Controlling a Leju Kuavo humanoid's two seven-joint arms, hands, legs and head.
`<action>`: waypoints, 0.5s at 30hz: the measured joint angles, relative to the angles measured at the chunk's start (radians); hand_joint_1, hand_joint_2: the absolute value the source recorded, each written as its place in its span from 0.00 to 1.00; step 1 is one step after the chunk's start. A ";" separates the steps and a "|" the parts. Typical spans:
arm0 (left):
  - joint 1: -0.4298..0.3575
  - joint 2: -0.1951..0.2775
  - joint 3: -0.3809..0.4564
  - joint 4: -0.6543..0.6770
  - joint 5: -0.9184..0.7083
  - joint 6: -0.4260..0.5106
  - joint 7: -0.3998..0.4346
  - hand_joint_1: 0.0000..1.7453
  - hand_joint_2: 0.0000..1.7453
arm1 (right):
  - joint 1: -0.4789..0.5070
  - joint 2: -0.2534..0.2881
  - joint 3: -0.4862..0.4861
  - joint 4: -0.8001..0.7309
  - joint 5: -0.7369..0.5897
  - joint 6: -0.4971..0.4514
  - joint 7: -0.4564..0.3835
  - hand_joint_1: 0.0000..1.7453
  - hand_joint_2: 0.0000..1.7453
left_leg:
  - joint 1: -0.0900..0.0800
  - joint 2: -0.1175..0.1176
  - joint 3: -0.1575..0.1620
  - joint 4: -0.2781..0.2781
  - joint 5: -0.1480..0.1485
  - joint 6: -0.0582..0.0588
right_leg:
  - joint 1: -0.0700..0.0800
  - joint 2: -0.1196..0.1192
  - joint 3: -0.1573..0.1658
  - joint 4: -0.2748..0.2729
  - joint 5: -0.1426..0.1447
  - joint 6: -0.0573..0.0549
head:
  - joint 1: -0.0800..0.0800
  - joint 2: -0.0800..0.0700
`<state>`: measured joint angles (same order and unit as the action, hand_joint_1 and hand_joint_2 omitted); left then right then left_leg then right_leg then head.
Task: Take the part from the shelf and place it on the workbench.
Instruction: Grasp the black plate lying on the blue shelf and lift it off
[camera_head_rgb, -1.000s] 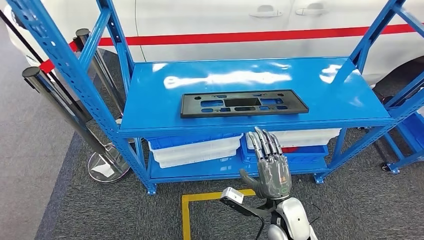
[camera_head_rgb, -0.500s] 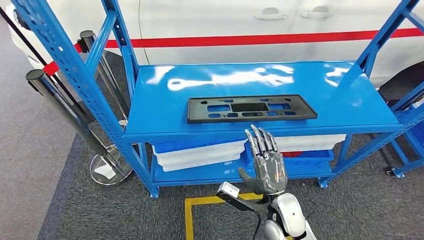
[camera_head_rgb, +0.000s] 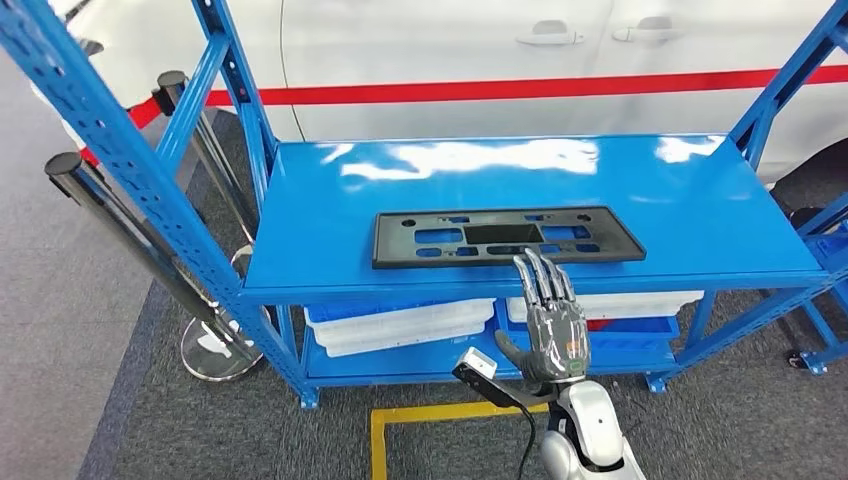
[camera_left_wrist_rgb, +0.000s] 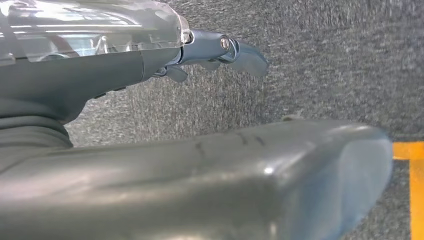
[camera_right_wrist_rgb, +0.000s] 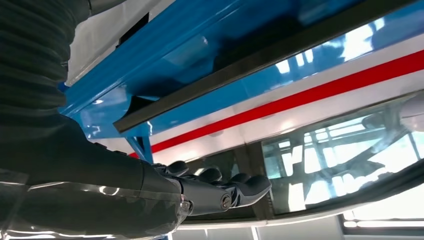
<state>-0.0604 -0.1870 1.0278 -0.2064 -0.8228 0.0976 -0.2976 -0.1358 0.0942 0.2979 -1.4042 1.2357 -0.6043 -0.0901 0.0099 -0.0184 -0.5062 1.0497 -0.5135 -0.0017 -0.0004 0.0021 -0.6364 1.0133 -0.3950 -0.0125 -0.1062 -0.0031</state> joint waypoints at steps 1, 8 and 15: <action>0.000 0.002 -0.001 0.000 -0.004 -0.001 0.001 0.00 0.00 | 0.000 0.001 -0.007 0.002 0.000 -0.001 0.001 0.00 1.00 | 0.000 0.003 -0.012 0.027 -0.006 -0.003 | -0.003 -0.001 0.010 -0.006 -0.003 -0.004 | 0.000 0.000; 0.003 0.012 -0.010 0.000 -0.027 -0.011 0.001 0.00 0.00 | 0.026 0.002 -0.040 0.004 0.021 -0.001 0.011 0.00 1.00 | 0.006 0.012 -0.138 0.169 -0.043 -0.020 | -0.004 0.000 0.039 -0.006 -0.028 -0.012 | 0.000 0.000; 0.003 0.018 -0.018 0.000 -0.043 -0.015 -0.001 0.00 0.00 | 0.042 0.004 -0.068 -0.005 0.040 0.012 0.019 0.00 1.00 | 0.002 0.014 -0.081 -0.013 0.059 0.018 | -0.002 0.001 0.041 0.016 -0.053 0.024 | 0.000 0.000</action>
<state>-0.0579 -0.1686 1.0098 -0.2064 -0.8654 0.0824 -0.2988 -0.0935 0.0978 0.2299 -1.4097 1.2755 -0.5918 -0.0713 0.0124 -0.0040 -0.5872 1.0365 -0.4550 0.0158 -0.0021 0.0032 -0.5950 1.0295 -0.4481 0.0119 -0.1064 -0.0031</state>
